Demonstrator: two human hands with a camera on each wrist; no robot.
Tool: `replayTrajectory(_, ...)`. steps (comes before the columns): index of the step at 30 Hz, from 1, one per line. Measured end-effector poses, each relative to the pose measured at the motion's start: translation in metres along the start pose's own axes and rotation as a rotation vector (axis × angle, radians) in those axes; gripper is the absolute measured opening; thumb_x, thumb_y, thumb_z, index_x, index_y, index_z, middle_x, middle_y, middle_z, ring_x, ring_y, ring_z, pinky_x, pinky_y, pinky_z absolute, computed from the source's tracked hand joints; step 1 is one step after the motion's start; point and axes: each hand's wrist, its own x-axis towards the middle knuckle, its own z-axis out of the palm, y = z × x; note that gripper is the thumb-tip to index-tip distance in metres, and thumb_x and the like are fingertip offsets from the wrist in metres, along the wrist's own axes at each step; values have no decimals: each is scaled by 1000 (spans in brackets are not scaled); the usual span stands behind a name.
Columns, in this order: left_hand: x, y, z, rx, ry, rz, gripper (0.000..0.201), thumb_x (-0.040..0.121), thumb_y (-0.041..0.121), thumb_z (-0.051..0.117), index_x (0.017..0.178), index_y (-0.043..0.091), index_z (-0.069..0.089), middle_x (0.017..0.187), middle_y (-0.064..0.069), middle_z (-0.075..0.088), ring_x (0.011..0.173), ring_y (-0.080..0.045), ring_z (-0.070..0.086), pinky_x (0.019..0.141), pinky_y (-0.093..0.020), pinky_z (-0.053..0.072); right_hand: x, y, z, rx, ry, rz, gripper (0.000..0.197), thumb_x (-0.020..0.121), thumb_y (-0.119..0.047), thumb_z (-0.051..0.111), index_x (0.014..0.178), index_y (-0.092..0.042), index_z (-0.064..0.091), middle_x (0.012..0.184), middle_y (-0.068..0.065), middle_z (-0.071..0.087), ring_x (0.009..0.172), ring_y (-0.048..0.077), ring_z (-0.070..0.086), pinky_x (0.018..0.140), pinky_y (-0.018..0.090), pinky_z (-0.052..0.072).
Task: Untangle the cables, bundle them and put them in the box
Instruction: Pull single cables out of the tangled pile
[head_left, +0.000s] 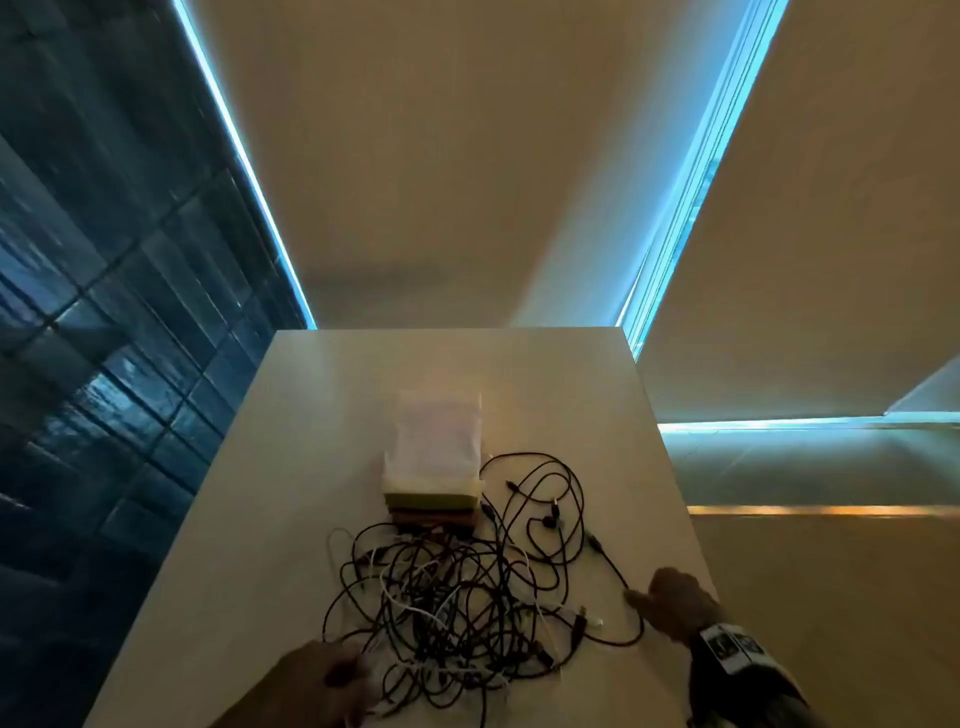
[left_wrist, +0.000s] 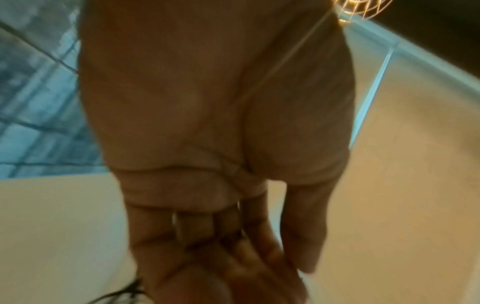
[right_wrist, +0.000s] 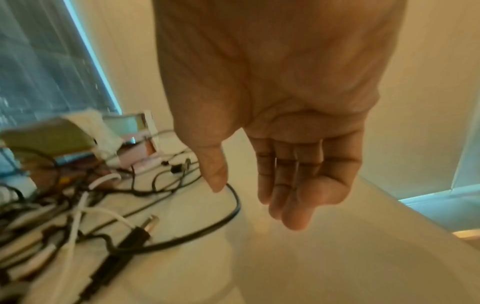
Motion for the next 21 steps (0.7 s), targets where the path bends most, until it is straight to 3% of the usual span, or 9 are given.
replayTrajectory(1, 17, 14, 7, -158, 39, 42, 32, 86, 47, 67, 91, 15, 67, 83, 1, 72, 78, -9, 66, 76, -29, 51, 7, -4, 3, -17, -41, 12, 43, 89, -50, 56, 111, -13, 53, 122, 10, 56, 98, 24, 60, 81, 31, 49)
replayTrajectory(3, 28, 39, 5, -239, 130, 147, 16, 91, 30, 65, 83, 16, 68, 71, 1, 71, 63, -8, 64, 63, -28, 52, 16, -9, 7, 59, -66, 37, 35, 87, -37, 59, 109, -10, 52, 123, 14, 56, 102, 29, 63, 83, 34, 51)
replayTrajectory(6, 48, 65, 13, -264, 176, 240, 13, 93, 28, 63, 87, 19, 70, 73, 0, 71, 62, -6, 64, 60, -21, 51, 17, -16, 9, 247, -47, 28, 24, 85, -29, 61, 91, -5, 63, 98, 15, 71, 81, 28, 70, 73, 36, 59)
replayTrajectory(9, 67, 85, 24, -325, 172, 298, 16, 96, 26, 58, 97, 17, 71, 81, 1, 72, 67, -7, 67, 59, -19, 49, -8, -35, -2, 633, 70, -59, 19, 89, -15, 65, 80, 2, 63, 66, 13, 72, 55, 25, 67, 55, 33, 55)
replayTrajectory(13, 85, 111, 31, -449, 152, 321, 26, 100, 32, 50, 101, 18, 72, 94, 0, 73, 82, -9, 70, 72, -28, 56, -62, -72, -25, 1050, 37, -333, 16, 90, -7, 64, 85, 7, 57, 66, 20, 66, 58, 32, 63, 62, 42, 54)
replayTrajectory(17, 89, 138, 31, -650, 189, 346, 40, 102, 41, 36, 104, 18, 69, 104, -1, 73, 97, -9, 69, 88, -35, 56, -104, -104, -34, 1104, -56, -613, 9, 90, -5, 62, 87, 1, 57, 68, 15, 63, 59, 28, 61, 60, 36, 55)
replayTrajectory(21, 76, 151, 24, -965, 257, 436, 43, 103, 35, 33, 92, 12, 68, 99, -8, 74, 99, -22, 70, 90, -37, 53, -120, -130, -38, 1156, -31, -804, 3, 90, 2, 58, 88, 2, 58, 72, 10, 64, 57, 22, 53, 53, 31, 49)
